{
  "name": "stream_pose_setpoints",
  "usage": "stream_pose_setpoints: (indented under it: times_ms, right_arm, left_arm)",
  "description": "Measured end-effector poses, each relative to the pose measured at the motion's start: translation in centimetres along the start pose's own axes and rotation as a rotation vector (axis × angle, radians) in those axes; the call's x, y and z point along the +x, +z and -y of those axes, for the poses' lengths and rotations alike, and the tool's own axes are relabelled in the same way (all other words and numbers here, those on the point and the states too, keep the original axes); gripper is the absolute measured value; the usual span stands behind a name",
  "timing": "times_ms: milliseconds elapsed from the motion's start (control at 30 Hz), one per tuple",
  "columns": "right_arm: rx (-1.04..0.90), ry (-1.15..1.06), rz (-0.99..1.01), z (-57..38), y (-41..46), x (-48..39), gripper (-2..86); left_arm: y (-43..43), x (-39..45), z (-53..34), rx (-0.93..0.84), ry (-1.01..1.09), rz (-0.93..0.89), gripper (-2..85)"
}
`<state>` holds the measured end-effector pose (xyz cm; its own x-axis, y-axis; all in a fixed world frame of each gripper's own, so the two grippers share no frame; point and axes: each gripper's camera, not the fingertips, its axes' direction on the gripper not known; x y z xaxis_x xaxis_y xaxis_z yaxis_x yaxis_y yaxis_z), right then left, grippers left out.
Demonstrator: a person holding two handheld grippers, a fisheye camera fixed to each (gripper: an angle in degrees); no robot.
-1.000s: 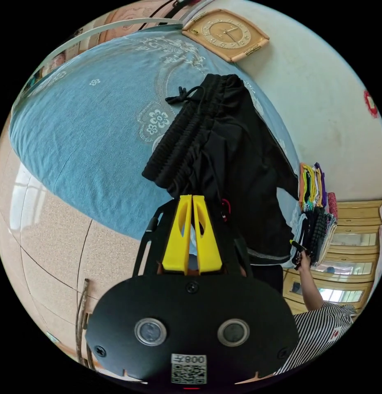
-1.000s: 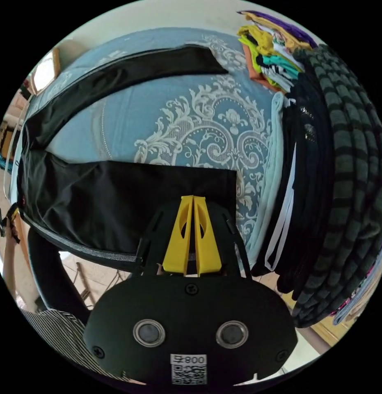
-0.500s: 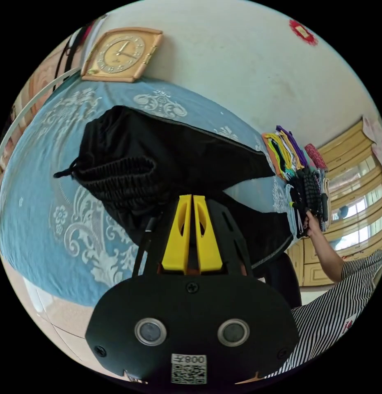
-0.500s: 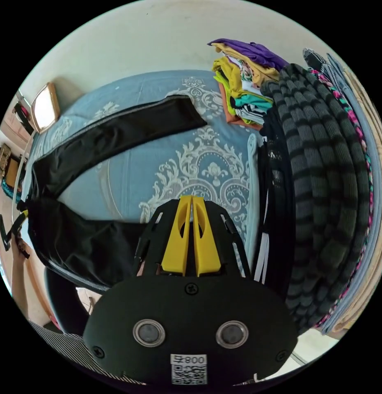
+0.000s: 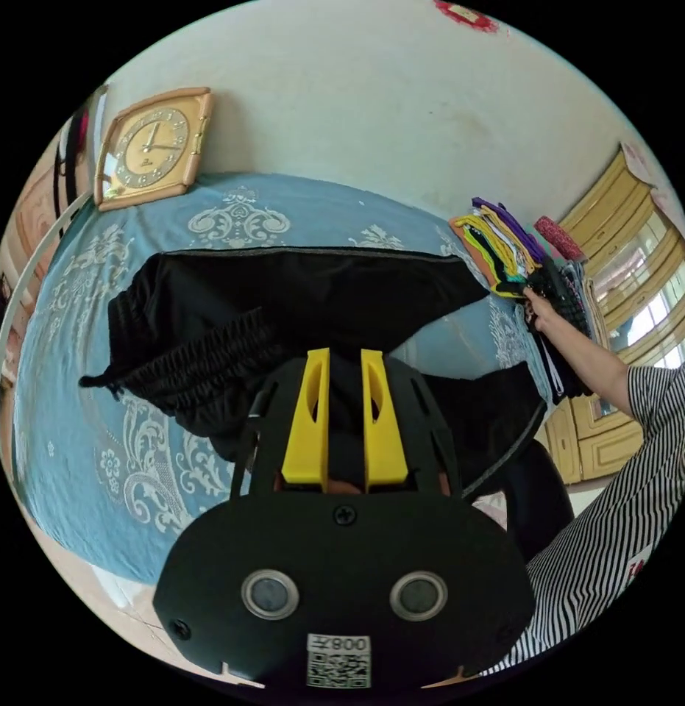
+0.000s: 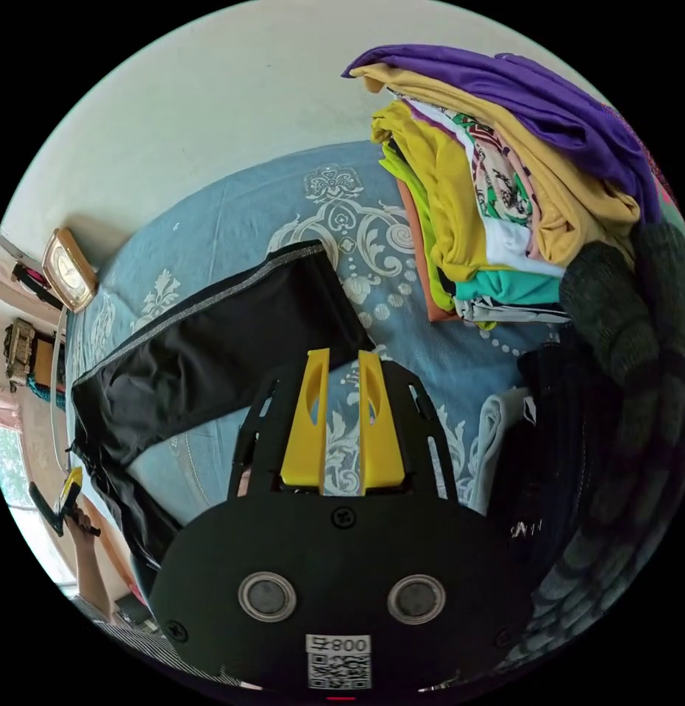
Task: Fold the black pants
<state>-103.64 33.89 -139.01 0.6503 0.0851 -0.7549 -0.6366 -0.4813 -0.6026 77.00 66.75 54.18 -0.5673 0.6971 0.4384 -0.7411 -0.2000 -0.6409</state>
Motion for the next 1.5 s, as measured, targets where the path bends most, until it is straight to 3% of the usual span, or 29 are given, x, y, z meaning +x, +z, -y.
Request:
stream_pose_setpoints:
  times_ms: [133,233,467,667,800,933,1133,1267,1500]
  right_arm:
    - [-0.052,0.011,-0.039,2.7,1.0,-1.0,6.9]
    - [-0.068,0.015,-0.075,4.1,1.4,-2.1,6.2]
    - [-0.084,-0.074,-0.051,5.3,-1.6,-4.9,3.2]
    - [-0.148,-0.037,-0.055,6.1,-2.2,-5.7,4.7]
    - [-0.099,-0.013,-0.116,6.8,-4.3,-8.1,3.4]
    - [-0.062,-0.047,-0.140,6.2,-6.5,-11.6,2.5]
    - [-0.016,-0.344,0.267,2.3,-9.7,-26.1,5.4]
    - [-0.039,-0.659,0.508,0.9,-10.1,-41.7,7.4]
    - [-0.212,-0.931,0.535,-0.1,-7.4,-59.3,7.7]
  left_arm:
    - [6.8,3.9,5.0,-0.116,0.168,0.012,7.3]
    - [12.4,3.7,6.8,-0.276,0.142,0.066,4.2]
    - [11.4,2.8,5.7,-0.218,0.109,-0.008,1.7]
    - [8.9,-0.2,1.7,-0.139,0.010,-0.073,5.2]
    - [2.7,-3.4,-4.6,0.023,-0.130,-0.064,8.7]
    - [1.0,-5.5,-11.0,0.010,-0.201,-0.010,11.2]
    - [0.6,-9.7,-14.3,0.113,-0.310,-0.025,12.6]
    - [-0.6,-13.2,-17.2,0.177,-0.395,-0.063,12.8]
    - [-2.9,-20.9,-25.2,0.261,-0.515,-0.146,12.8]
